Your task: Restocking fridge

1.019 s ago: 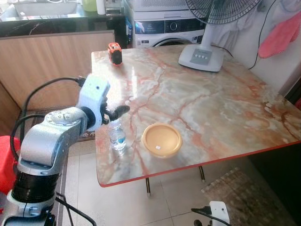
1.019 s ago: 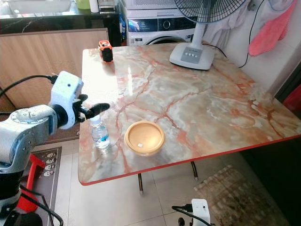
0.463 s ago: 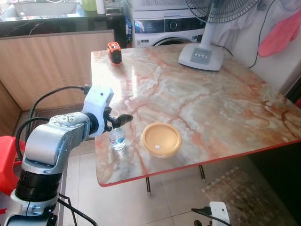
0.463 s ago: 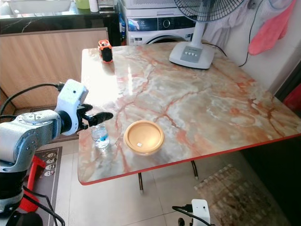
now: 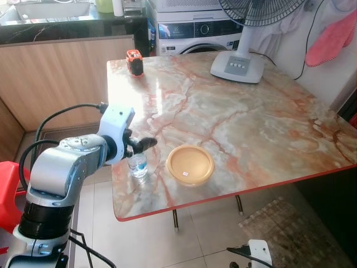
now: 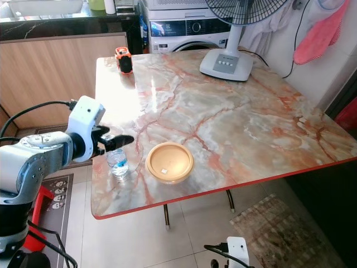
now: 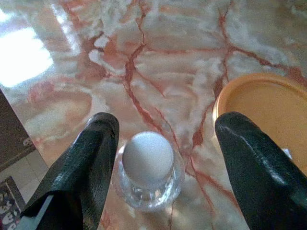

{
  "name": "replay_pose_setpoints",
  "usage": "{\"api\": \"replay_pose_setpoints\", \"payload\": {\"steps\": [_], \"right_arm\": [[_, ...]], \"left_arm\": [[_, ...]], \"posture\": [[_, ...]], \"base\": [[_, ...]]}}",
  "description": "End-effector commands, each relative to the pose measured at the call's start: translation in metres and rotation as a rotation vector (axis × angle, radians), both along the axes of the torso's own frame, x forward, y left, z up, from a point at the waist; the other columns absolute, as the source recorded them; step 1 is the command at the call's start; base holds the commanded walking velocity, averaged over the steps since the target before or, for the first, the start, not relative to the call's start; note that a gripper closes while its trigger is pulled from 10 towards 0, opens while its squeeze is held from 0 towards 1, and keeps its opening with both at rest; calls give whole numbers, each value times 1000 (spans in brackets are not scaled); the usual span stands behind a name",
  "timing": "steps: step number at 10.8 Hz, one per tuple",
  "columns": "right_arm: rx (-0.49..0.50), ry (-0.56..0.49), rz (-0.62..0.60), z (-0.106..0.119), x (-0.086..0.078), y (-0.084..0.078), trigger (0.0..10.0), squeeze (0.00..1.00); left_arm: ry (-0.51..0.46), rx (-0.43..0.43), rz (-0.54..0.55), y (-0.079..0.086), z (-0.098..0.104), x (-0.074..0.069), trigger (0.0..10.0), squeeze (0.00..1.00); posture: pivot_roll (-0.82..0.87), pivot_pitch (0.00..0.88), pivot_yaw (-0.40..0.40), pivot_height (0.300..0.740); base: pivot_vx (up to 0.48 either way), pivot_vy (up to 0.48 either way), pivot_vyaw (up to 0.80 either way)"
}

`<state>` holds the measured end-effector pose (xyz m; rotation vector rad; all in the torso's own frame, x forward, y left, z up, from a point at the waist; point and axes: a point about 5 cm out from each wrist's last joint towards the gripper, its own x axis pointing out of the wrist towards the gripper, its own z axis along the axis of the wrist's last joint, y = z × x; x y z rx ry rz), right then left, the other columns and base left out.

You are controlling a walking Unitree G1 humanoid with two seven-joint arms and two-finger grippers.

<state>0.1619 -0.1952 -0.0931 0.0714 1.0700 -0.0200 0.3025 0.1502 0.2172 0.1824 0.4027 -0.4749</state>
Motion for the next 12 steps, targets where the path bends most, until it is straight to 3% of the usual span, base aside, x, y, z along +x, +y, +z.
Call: {"api": "replay_pose_setpoints", "payload": {"steps": [1,5,6,7,9,10,12], "right_arm": [[4,11,-18,-1,-2,-2,10000,0],[11,8,-21,-1,-2,-1,10000,0],[11,9,-19,-1,-2,-2,10000,0],[10,12,-18,-1,-2,-2,10000,0],[9,13,-21,-1,-2,-2,10000,0],[9,13,-21,-1,-2,-2,10000,0],[11,13,-19,-1,-2,-2,10000,0]], "left_arm": [[3,14,-3,-1,0,-3,10000,0],[4,31,37,5,-2,-2,9961,0],[4,30,43,5,-2,-1,4824,0],[5,24,55,6,-2,0,3137,0],[6,17,61,6,-2,0,941,0],[10,12,64,5,-3,0,10000,0],[15,18,64,6,-4,-1,10000,0]], "posture": [[69,0,-30,740],[70,0,-31,740],[72,0,-33,740],[72,0,-34,740],[66,0,-36,740],[65,0,-36,740],[67,0,-36,740]], "base": [[0,0,0],[0,0,0],[0,0,0],[0,0,0],[0,0,0],[0,0,0],[0,0,0]]}}
